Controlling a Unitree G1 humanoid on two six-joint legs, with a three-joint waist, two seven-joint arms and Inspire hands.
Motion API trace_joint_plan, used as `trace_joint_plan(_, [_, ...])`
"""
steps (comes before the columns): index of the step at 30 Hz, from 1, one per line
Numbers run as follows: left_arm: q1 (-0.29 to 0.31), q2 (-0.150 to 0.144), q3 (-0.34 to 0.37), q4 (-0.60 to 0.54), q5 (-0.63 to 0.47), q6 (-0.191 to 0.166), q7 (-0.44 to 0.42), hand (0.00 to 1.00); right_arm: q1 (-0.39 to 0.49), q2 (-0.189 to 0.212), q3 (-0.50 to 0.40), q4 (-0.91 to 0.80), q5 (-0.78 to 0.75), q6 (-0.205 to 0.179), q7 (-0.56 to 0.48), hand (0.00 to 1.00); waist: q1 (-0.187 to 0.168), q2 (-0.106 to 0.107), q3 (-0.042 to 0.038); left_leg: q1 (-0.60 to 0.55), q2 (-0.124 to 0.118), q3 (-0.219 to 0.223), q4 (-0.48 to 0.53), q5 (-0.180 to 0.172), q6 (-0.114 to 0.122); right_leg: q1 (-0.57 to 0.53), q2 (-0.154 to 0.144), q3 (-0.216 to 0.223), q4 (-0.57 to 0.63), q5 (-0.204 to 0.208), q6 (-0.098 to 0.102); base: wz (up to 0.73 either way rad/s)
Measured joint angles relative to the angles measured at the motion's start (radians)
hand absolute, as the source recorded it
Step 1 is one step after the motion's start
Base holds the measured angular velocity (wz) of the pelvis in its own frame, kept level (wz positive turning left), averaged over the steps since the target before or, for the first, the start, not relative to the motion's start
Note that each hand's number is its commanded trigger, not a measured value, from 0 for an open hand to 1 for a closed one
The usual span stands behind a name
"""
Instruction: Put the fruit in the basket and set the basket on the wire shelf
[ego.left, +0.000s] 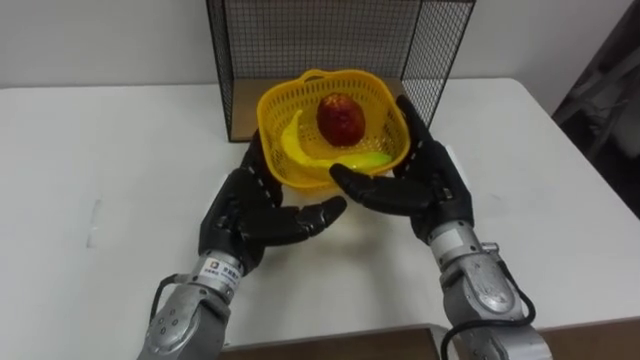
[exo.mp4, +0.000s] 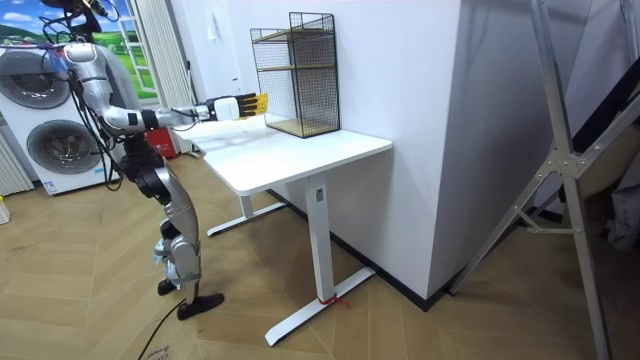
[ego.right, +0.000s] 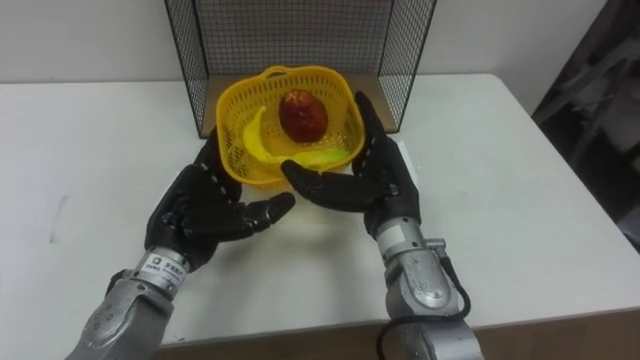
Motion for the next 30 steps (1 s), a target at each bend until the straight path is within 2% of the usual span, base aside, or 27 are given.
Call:
trace_joint_plan(1, [0.0,0.0,0.002,0.0,0.002,0.0,0.0,0.0,0.003,0.002,0.001,0.0,-0.001,0.0,0.0,0.0,0.013,-0.003,-0.0011,-0.015,0.011,0.011,0.042,-0.02,-0.009,-0.025,0.006,-0.002,0.042,-0.02,-0.01,-0.24])
trace_joint_plan(2, [0.0,0.0,0.008,0.0,0.015,0.0,0.0,0.0,0.004,0.006,0.002,0.0,-0.001,0.0,0.0,0.0,0.018,-0.005,-0.0019,-0.035,0.024,0.011,0.091,-0.042,-0.017,-0.044,0.009,-0.022,0.08,-0.039,-0.02,-0.22])
trace_joint_plan(3, [0.0,0.0,0.012,0.0,0.02,0.0,0.0,0.0,0.004,0.008,0.003,0.0,-0.001,0.0,0.002,0.0,0.021,-0.007,-0.0026,-0.042,0.028,0.011,0.118,-0.052,-0.022,-0.053,0.012,-0.024,0.097,-0.05,-0.025,-0.06])
trace_joint_plan(5, [0.0,0.001,0.016,0.005,0.023,0.0,0.0,0.0,0.01,0.011,0.006,0.005,-0.001,0.0,0.007,0.0,0.024,-0.006,-0.0015,-0.084,0.05,0.013,0.238,-0.072,-0.035,-0.074,0.025,-0.024,0.151,-0.095,-0.041,-0.02])
trace_joint_plan(6, [0.0,0.001,0.016,0.006,0.022,0.0,0.0,0.0,0.013,0.01,0.008,0.005,-0.001,0.0,0.007,0.0,0.025,-0.003,-0.001,-0.098,0.055,0.013,0.277,-0.071,-0.035,-0.074,0.027,-0.02,0.162,-0.104,-0.044,0.0])
trace_joint_plan(7, [0.0,0.0,0.015,0.006,0.022,0.001,0.0,0.0,0.018,0.01,0.009,0.005,-0.001,0.0,0.008,0.0,0.024,0.007,-0.0007,-0.129,0.068,0.013,0.359,-0.068,-0.036,-0.075,0.036,-0.013,0.183,-0.125,-0.052,-0.09])
trace_joint_plan(8, [0.001,0.0,0.017,0.006,0.022,0.001,0.0,0.0,0.021,0.012,0.01,0.006,0.0,0.0,0.008,0.0,0.028,0.017,-0.0021,-0.164,0.081,0.012,0.427,-0.054,-0.036,-0.075,0.043,-0.001,0.197,-0.134,-0.059,-0.15])
trace_joint_plan(9, [0.001,0.001,0.019,0.006,0.022,0.001,0.0,0.0,0.023,0.015,0.011,0.006,0.0,0.0,0.008,0.0,0.03,0.018,-0.0047,-0.187,0.083,0.012,0.461,-0.034,-0.037,-0.071,0.047,0.009,0.2,-0.136,-0.063,-0.19])
trace_joint_plan(10, [0.001,0.001,0.024,0.006,0.022,0.001,0.0,0.0,0.022,0.022,0.013,0.006,0.0,0.0,0.008,0.0,0.033,0.012,-0.0035,-0.224,0.073,0.007,0.509,-0.005,-0.034,-0.07,0.048,0.038,0.204,-0.134,-0.075,0.04])
trace_joint_plan(11, [-0.002,-0.005,0.029,0.006,0.022,0.001,-0.001,0.0,0.022,0.018,0.009,0.006,0.001,0.0,0.008,0.0,0.023,0.003,-0.0023,-0.262,0.038,0.001,0.458,-0.016,-0.024,-0.07,0.037,0.049,0.199,-0.134,-0.077,0.12])
trace_joint_plan(12, [-0.003,-0.014,0.029,0.006,0.022,0.001,-0.001,0.0,0.022,0.014,0.003,0.007,0.0,0.0,0.008,0.0,0.023,0.001,-0.0008,-0.284,0.018,-0.002,0.419,-0.016,-0.023,-0.072,0.033,0.054,0.196,-0.133,-0.077,0.05])
trace_joint_plan(13, [-0.002,-0.026,0.03,0.006,0.025,0.001,-0.001,0.0,0.022,0.011,-0.007,0.01,0.0,0.004,0.01,0.0,0.026,0.004,-0.0027,-0.328,-0.011,-0.007,0.322,-0.006,-0.022,-0.077,0.027,0.066,0.194,-0.133,-0.074,-0.24])
trace_joint_plan(14, [-0.003,-0.032,0.03,0.006,0.03,0.001,-0.001,0.0,0.024,0.011,-0.007,0.017,-0.001,0.008,0.013,0.0,0.036,0.008,-0.003,-0.351,-0.033,-0.009,0.213,0.058,-0.01,-0.08,0.022,0.069,0.194,-0.137,-0.071,-0.38])
trace_joint_plan(15, [0.0,-0.035,0.034,0.006,0.03,0.001,-0.001,0.0,0.026,0.015,-0.005,0.02,-0.001,0.012,0.013,0.0,0.041,0.008,-0.0044,-0.353,-0.037,-0.012,0.188,0.097,-0.006,-0.077,0.021,0.071,0.194,-0.142,-0.068,-0.43])
trace_joint_plan(16, [0.001,-0.033,0.041,0.006,0.029,0.001,-0.001,0.0,0.029,0.015,-0.001,0.02,-0.001,0.023,0.013,0.0,0.047,0.006,-0.0127,-0.34,-0.046,-0.017,0.167,0.132,0.009,-0.072,0.021,0.079,0.193,-0.148,-0.049,-0.29])
trace_joint_plan(17, [-0.005,-0.031,0.046,0.006,0.029,0.001,0.0,0.0,0.028,0.018,0.0,0.018,0.0,0.022,0.013,0.0,0.045,-0.003,-0.0105,-0.318,-0.054,-0.016,0.147,0.159,0.025,-0.055,0.018,0.081,0.184,-0.148,-0.049,-0.17])
trace_joint_plan(18, [-0.006,-0.031,0.046,0.006,0.029,0.001,0.0,0.0,0.029,0.015,0.0,0.018,0.001,0.022,0.013,0.0,0.039,-0.009,-0.0084,-0.312,-0.057,-0.018,0.145,0.171,0.029,-0.047,0.017,0.081,0.175,-0.147,-0.05,0.04])
trace_joint_plan(20, [-0.008,-0.029,0.042,0.006,0.029,0.001,0.0,0.0,0.03,0.013,0.0,0.016,0.003,0.02,0.009,0.0,0.027,-0.026,-0.0119,-0.308,-0.068,-0.025,0.149,0.16,0.043,-0.024,0.009,0.075,0.144,-0.15,-0.045,0.11])
trace_joint_plan(27, [-0.017,-0.027,0.038,0.005,0.028,-0.002,0.0,0.0,0.03,0.002,-0.004,0.013,0.002,0.02,0.007,0.0,0.023,-0.021,-0.0105,-0.292,-0.102,-0.015,0.146,0.125,0.068,-0.002,-0.032,0.056,0.123,-0.174,-0.018,0.04])
trace_joint_plan(30, [-0.019,-0.026,0.037,0.005,0.028,-0.008,0.001,0.0,0.03,0.003,-0.004,0.013,0.002,0.02,0.006,0.0,0.024,-0.021,-0.0067,-0.285,-0.111,-0.015,0.142,0.116,0.073,0.004,-0.046,0.033,0.126,-0.179,-0.009,0.06])
